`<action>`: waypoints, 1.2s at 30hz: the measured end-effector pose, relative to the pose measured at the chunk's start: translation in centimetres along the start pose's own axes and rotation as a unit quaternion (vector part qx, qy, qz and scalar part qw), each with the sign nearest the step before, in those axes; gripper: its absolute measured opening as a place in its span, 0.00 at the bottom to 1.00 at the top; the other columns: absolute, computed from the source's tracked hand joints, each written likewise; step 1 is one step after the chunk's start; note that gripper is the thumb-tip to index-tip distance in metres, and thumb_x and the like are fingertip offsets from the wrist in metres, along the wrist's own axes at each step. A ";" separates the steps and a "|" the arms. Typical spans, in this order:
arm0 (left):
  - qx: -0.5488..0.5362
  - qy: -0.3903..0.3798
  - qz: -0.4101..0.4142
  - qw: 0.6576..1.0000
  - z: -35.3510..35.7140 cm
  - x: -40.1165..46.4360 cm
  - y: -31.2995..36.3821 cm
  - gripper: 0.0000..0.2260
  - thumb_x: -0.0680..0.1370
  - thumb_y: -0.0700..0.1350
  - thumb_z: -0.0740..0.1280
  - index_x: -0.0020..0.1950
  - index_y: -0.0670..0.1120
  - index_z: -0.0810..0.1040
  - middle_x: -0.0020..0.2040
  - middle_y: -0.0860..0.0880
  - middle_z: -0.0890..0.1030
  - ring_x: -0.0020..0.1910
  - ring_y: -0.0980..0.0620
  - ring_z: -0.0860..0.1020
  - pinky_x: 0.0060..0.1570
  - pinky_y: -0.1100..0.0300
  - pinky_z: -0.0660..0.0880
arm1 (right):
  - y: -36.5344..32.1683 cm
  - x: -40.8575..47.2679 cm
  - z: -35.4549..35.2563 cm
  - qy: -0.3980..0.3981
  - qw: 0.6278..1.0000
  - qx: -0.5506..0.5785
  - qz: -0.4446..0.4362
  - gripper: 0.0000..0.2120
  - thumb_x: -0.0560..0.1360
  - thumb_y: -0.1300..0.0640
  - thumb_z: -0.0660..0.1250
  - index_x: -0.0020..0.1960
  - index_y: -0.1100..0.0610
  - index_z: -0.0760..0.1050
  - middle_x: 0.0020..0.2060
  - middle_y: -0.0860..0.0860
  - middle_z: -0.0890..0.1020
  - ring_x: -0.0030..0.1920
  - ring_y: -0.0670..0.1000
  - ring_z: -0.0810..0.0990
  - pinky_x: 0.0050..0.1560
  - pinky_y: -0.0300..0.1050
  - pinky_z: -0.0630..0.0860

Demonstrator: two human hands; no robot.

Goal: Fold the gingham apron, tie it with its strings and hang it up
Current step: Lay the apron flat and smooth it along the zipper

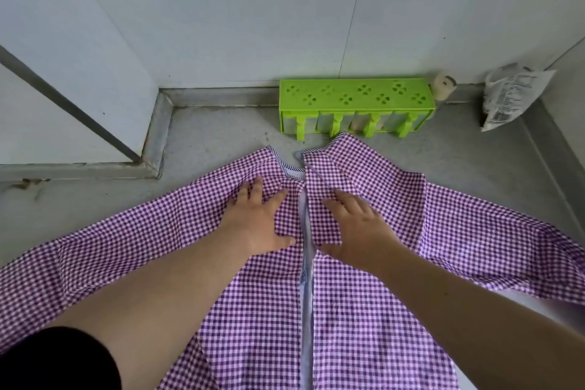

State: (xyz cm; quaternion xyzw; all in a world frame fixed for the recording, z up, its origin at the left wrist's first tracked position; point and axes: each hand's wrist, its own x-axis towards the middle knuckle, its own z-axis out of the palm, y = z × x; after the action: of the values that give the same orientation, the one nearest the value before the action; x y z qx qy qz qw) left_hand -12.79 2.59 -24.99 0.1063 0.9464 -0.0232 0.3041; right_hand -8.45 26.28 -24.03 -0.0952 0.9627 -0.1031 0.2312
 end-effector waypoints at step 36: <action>0.021 0.047 0.007 0.999 5.2 -11.5 -10.8 0.22 0.80 0.69 0.57 0.41 0.53 0.72 0.38 0.55 0.75 0.37 0.55 0.75 0.40 0.57 0.77 | -5.9 -2.0 2.0 0.012 0.996 0.025 0.089 0.30 0.73 0.35 0.70 0.69 0.44 0.65 0.64 0.49 0.69 0.66 0.55 0.70 0.66 0.59 0.74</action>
State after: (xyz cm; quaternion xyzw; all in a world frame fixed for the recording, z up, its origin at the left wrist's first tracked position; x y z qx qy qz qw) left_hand -3.01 -10.69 -22.75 0.1202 0.9583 -0.0362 0.2566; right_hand -4.99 20.72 -23.48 -0.0018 0.9671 -0.1075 0.2304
